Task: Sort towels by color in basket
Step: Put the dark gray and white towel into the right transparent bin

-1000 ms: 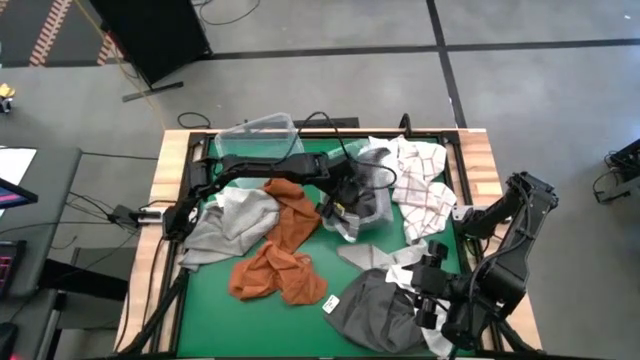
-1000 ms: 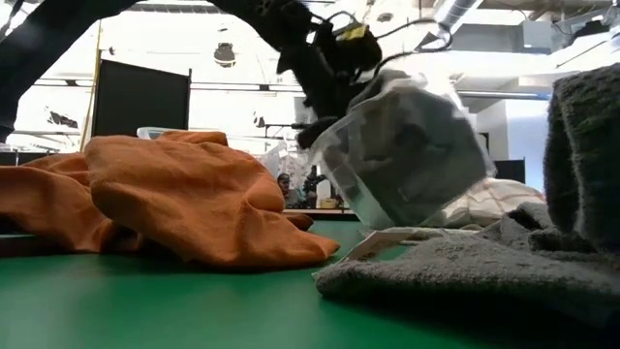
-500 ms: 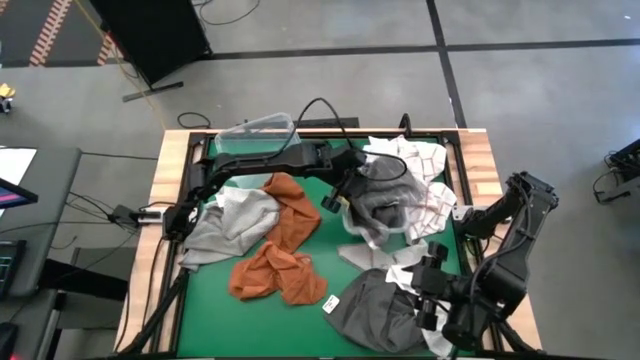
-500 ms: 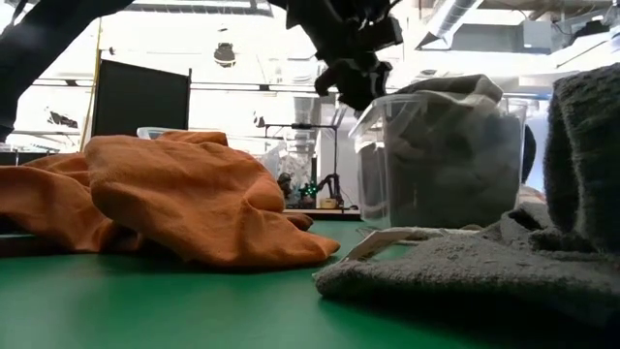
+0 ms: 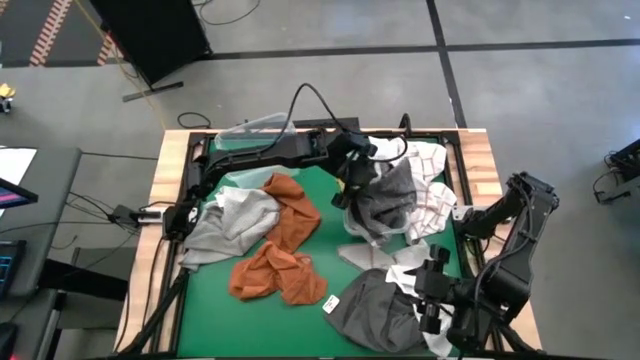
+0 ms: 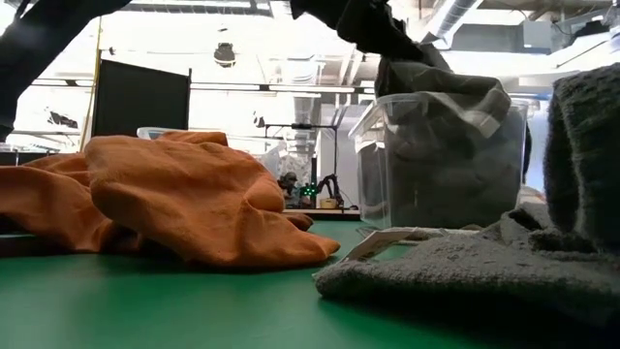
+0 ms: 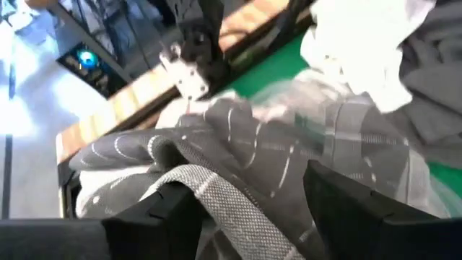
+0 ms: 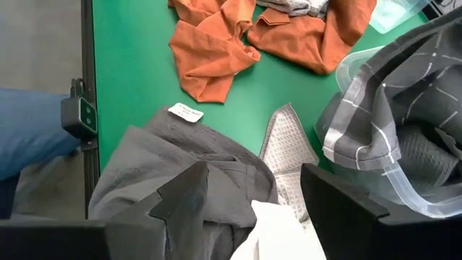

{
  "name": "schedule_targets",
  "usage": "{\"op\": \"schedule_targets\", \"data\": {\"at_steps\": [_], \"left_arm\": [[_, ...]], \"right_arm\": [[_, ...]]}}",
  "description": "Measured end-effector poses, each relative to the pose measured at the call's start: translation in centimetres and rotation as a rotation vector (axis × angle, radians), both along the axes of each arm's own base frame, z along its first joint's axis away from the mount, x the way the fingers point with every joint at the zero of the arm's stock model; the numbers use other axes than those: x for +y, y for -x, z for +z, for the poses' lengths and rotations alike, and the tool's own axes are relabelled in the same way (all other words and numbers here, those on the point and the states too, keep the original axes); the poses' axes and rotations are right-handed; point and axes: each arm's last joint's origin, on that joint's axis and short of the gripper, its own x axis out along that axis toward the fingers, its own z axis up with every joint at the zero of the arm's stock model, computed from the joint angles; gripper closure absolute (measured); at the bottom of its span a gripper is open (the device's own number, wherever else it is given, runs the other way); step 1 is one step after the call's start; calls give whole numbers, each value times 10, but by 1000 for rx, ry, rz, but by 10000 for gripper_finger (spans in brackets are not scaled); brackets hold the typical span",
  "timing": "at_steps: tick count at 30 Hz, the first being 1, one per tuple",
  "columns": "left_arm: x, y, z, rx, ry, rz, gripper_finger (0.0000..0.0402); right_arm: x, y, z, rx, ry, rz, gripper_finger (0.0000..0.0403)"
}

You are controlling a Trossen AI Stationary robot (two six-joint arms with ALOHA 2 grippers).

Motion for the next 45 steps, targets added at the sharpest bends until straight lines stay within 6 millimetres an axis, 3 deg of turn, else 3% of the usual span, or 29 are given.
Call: {"op": "schedule_targets", "data": {"at_steps": [4, 11, 16, 22, 27, 33, 37, 42, 45], "left_arm": [[1, -6, -9, -8, 2, -9, 181], [5, -26, -68, 149, 33, -5, 181], [5, -37, -101, 220, 80, -2, 186], [5, -40, -115, 267, 101, 3, 186], [6, -37, -104, 307, 85, 33, 187], [7, -33, -62, 281, 33, 87, 176], [3, -19, -28, 204, 11, 87, 156], [2, 1, -4, 238, 10, 100, 136], [0, 14, 20, 188, -2, 103, 133]], "right_arm": [[6, -4, -9, 22, 32, 1, 152], [15, -10, -26, 81, 99, 6, 152], [15, -10, -26, 74, 84, -8, 152], [16, -9, -26, 72, 79, -5, 152], [16, -9, -26, 71, 77, -8, 152], [16, -9, -26, 65, 66, -18, 152], [16, -9, -26, 64, 65, -19, 152], [16, -9, -26, 68, 69, -19, 152], [16, -9, -26, 69, 74, -14, 152]]}}
